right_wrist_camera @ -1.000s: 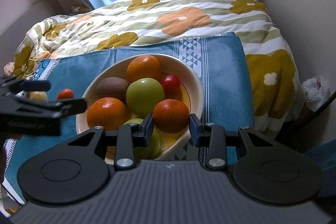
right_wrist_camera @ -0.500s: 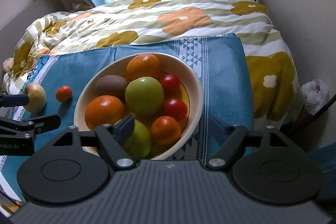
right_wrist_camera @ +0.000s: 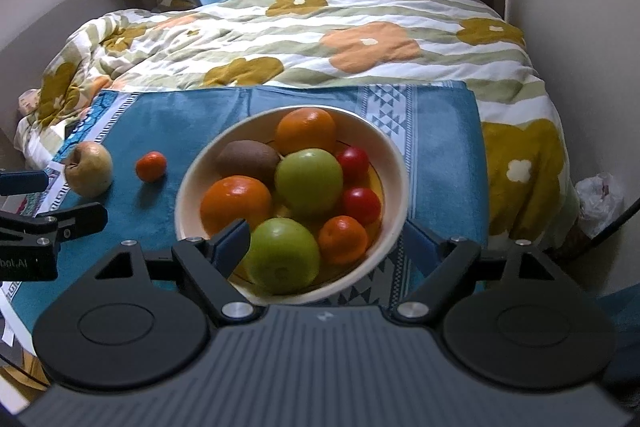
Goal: Organize fruits
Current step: 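Move both tools back toward the brown apple and last mandarin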
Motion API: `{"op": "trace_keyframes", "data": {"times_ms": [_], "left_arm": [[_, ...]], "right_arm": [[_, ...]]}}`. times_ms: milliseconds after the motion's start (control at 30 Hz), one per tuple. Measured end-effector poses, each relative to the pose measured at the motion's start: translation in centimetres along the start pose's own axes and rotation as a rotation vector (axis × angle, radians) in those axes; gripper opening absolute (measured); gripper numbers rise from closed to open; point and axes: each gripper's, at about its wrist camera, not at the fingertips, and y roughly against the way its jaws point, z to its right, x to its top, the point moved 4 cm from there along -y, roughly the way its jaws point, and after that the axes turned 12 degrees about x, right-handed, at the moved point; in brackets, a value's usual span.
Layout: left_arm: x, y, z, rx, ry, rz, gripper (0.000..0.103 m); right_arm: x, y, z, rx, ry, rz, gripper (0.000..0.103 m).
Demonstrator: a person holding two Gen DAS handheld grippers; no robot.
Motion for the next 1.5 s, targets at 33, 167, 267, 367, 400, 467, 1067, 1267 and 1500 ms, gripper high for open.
{"op": "trace_keyframes", "data": {"times_ms": [33,167,267,367,400,467,1067,1267,1500], "left_arm": [[0.0,0.2,-0.3,0.006,0.005,-0.001,0.101],[-0.2,1.0,-2.5,0.033,0.034,-0.004,0.102],[-0.3,1.3,-4.8,0.055,0.049,-0.011,0.103],[-0.4,1.1,-6.7,0.068,0.032,-0.021,0.103],[-0.5,1.0,-7.3,0.068,0.024,-0.024,0.103],[-0.4,0.5,-8.6,0.056,0.000,-0.027,0.103],[1.2,-9.5,-12.2,-0.073,-0.263,-0.126,0.103],[1.0,-12.5,-11.2,-0.138,-0.343,-0.156,0.103],[1.5,-14.6,-10.3,-0.165,-0.392,-0.151,0.098]], "right_arm": [[0.1,0.1,-0.4,0.012,0.007,-0.005,0.098],[0.8,0.0,-2.3,0.044,0.040,-0.015,0.099],[1.2,-0.3,-4.0,0.042,0.076,-0.015,0.101],[1.7,-0.8,-5.6,0.054,0.089,-0.017,0.101],[1.9,-1.0,-6.1,0.059,0.094,-0.017,0.101],[2.3,-1.5,-7.2,0.060,0.112,-0.010,0.101],[5.8,-10.2,-14.1,0.093,0.270,-0.128,0.101],[6.1,-13.6,-14.6,0.083,0.328,-0.184,0.101],[5.8,-16.2,-15.1,0.080,0.365,-0.248,0.101]]}}
